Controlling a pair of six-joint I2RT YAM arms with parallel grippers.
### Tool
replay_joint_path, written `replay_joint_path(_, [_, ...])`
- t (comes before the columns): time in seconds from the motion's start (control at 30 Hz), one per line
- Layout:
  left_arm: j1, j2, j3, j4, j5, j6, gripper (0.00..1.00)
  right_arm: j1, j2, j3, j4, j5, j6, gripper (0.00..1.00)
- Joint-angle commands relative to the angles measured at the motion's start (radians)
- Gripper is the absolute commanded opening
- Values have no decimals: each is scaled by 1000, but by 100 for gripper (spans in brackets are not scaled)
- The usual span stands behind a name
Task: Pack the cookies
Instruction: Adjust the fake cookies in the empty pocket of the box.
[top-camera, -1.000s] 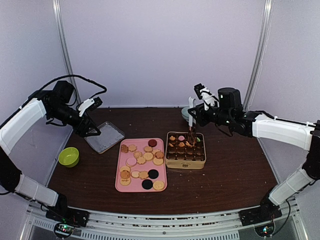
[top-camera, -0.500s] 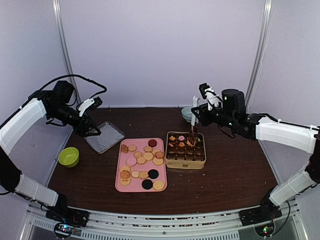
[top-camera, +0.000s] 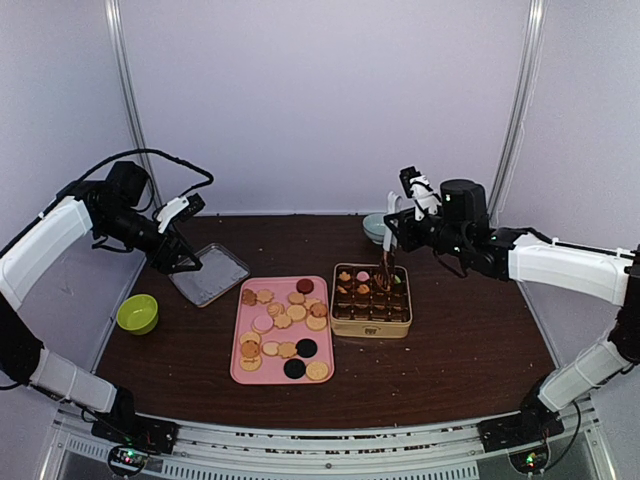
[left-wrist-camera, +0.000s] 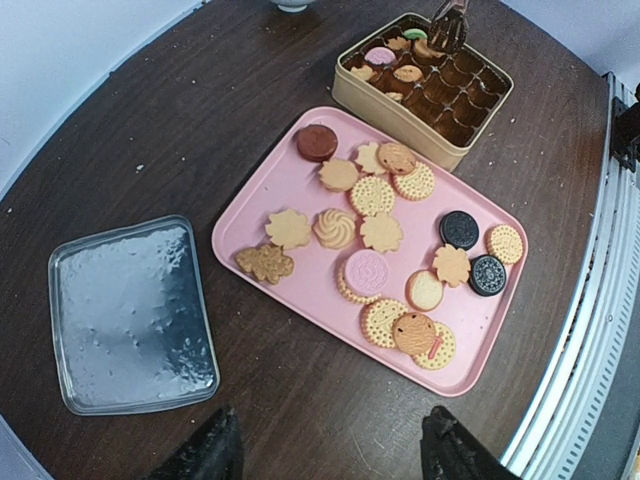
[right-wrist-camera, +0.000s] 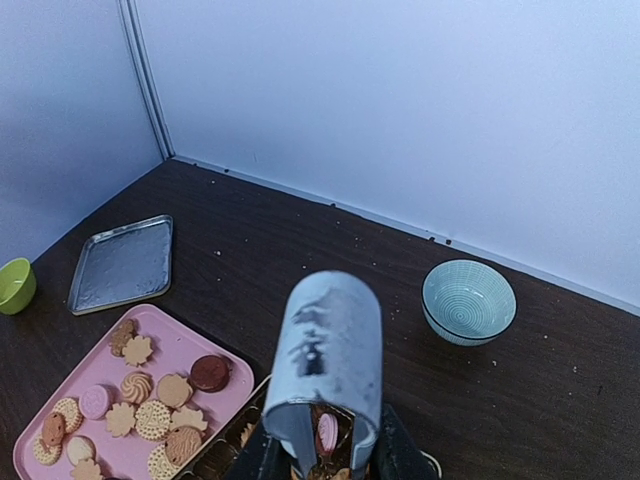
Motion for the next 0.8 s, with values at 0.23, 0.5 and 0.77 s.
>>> replay_joint_path(0.23, [4,-18,6,0,17,18,63,15,61,70,8,26,12,14])
replay_joint_path(0.5, [4,-17,6,1,26,19,62,15,-14,79,-4,33,-17,21])
replay_joint_path(0.77, [3,-21,7,0,30,18,63,15,-70,79,-19,4,-27,28])
